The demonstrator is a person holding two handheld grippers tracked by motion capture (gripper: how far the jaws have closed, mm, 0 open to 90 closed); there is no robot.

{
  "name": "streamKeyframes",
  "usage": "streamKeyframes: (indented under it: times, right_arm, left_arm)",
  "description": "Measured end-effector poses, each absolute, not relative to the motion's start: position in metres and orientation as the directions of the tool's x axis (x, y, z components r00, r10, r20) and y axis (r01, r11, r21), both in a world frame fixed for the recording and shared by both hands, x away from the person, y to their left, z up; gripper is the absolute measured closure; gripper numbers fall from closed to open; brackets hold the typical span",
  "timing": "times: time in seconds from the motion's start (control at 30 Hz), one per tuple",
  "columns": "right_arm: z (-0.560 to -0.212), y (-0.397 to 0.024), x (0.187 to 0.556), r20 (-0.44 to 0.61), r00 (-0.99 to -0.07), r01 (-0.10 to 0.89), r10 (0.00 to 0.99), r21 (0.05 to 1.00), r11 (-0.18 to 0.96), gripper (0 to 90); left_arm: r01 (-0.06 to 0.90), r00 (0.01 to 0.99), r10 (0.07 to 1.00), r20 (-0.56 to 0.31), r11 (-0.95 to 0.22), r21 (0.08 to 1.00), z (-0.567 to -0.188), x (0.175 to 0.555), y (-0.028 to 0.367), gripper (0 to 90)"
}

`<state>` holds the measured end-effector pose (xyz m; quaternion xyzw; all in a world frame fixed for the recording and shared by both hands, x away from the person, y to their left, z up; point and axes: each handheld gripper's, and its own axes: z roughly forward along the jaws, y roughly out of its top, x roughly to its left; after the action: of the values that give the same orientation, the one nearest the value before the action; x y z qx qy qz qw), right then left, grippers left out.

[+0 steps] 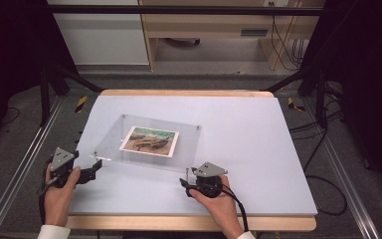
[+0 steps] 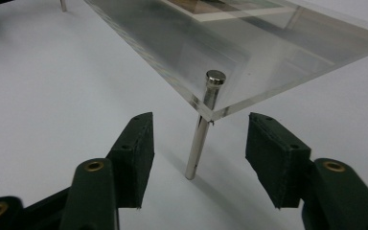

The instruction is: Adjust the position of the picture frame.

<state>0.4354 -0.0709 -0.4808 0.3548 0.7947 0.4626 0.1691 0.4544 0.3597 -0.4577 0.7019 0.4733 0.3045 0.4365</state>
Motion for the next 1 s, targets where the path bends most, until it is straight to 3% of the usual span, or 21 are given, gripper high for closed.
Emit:
streamKeyframes:
  times: [0.17,0.5,0.7,1.0]
  right_arm:
    - [-0.483,-0.066,0.442,0.093,-0.702,0.424,0.706,0.851,0.31,52.8]
    - [-0.483,-0.061,0.451,0.117,-0.692,0.425,0.712,0.863,0.272,82.1]
    - [-0.48,-0.064,0.452,0.172,-0.691,0.443,0.702,0.868,0.223,84.6]
    - [-0.471,-0.067,0.456,0.232,-0.68,0.471,0.695,0.865,0.172,84.5]
  left_arm:
    - [0.407,0.361,0.932,-0.032,-0.127,0.905,-0.461,0.455,0.36,4.8]
    - [0.441,0.348,0.936,-0.059,-0.108,0.891,-0.462,0.456,0.367,5.0]
    - [0.452,0.328,0.942,-0.068,-0.093,0.887,-0.463,0.457,0.372,8.8]
    - [0.456,0.38,0.924,-0.039,-0.151,0.877,-0.466,0.457,0.373,17.2]
